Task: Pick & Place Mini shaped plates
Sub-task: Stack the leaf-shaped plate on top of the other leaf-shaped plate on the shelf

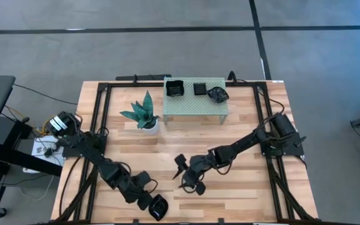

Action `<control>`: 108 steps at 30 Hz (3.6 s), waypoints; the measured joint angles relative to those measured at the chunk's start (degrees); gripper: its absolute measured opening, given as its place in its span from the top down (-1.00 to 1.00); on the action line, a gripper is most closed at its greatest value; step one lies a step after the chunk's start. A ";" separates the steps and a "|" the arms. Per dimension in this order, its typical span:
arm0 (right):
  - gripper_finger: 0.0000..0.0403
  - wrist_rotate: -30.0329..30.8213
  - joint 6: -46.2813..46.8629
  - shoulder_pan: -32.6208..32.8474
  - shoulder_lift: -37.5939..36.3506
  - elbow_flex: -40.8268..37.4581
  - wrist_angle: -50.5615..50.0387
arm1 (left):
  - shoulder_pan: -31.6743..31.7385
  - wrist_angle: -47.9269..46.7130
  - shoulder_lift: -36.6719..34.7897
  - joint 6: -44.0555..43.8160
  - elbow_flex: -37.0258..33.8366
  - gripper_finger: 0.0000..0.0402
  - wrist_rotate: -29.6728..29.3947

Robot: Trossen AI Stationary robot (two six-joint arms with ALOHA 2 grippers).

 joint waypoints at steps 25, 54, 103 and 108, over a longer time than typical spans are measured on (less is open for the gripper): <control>0.08 -2.18 -3.25 -1.30 1.62 0.80 -1.51 | 0.03 3.64 3.19 -5.05 0.02 0.41 2.19; 0.14 -2.48 -5.80 -0.51 1.57 0.74 -1.18 | 4.77 14.47 8.91 11.79 0.01 0.96 4.89; 0.99 1.98 -15.43 3.74 1.53 0.74 -1.34 | 23.80 13.36 0.48 29.55 0.00 0.40 14.98; 0.98 -2.19 -7.95 4.17 1.55 0.74 -1.49 | 24.18 18.19 -0.23 35.10 0.00 0.40 11.60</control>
